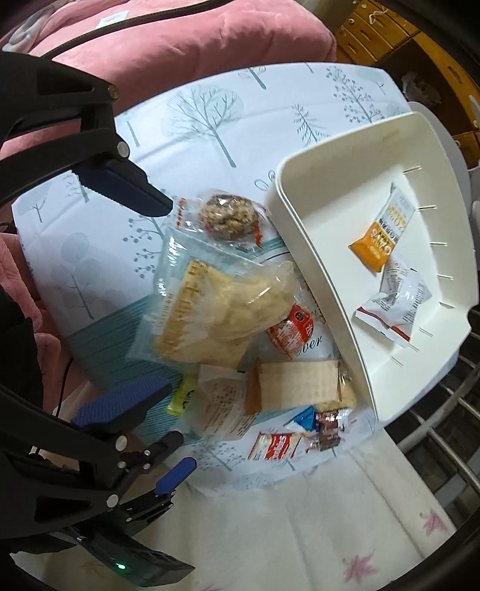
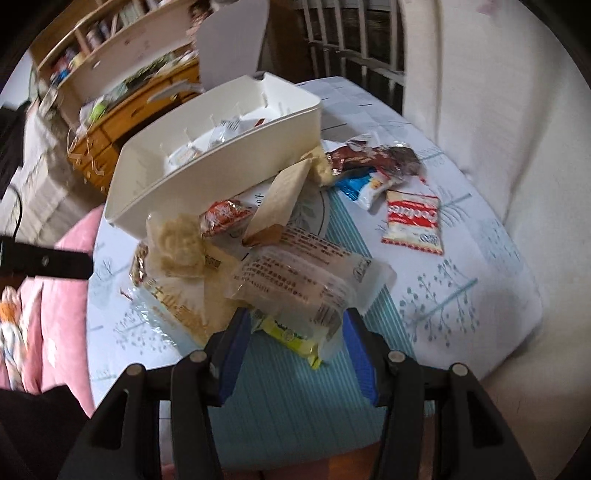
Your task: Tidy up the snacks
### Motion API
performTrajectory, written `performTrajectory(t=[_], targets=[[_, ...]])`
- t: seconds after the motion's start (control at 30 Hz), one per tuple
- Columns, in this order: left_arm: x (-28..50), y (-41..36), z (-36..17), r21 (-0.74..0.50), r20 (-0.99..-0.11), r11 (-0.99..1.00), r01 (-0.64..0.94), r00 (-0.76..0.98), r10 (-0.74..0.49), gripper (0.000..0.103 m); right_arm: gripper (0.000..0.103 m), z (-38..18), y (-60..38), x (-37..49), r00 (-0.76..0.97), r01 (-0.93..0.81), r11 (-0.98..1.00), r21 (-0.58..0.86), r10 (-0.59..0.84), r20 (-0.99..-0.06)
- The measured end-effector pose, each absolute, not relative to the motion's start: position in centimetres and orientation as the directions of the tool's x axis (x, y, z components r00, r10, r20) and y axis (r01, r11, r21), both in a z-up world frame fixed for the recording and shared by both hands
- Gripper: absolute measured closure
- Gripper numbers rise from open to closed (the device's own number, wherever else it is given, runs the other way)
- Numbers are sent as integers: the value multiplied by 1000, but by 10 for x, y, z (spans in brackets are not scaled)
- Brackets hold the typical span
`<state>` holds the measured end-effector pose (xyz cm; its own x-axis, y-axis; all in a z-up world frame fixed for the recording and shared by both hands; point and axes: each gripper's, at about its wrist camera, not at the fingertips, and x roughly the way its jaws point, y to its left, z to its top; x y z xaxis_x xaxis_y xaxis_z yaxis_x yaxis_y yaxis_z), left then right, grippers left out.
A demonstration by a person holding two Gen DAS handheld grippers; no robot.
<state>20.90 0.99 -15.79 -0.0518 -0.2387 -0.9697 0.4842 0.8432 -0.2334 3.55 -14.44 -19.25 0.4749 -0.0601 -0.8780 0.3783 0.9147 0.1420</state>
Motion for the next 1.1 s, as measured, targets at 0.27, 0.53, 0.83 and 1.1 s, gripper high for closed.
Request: performTrajectory(t=[0.27, 0.53, 0.83, 1.1], targets=[[235, -16, -198, -211, -977, 888, 408, -100, -186, 15, 51, -223, -160, 67, 385, 277, 959, 68, -46, -922], [251, -28, -234, -182, -980, 930, 318, -132, -146, 15, 26, -239, -157, 88, 343, 85, 996, 26, -5, -939], [261, -41, -257, -155, -981, 950, 273, -158, -114, 23, 9, -252, -163, 106, 344, -15, 1000, 12, 17, -939], [270, -42, -266, -97, -986, 967, 238, -154, -61, 43, 3, -266, -166, 128, 338, -42, 999, -21, -6, -941]])
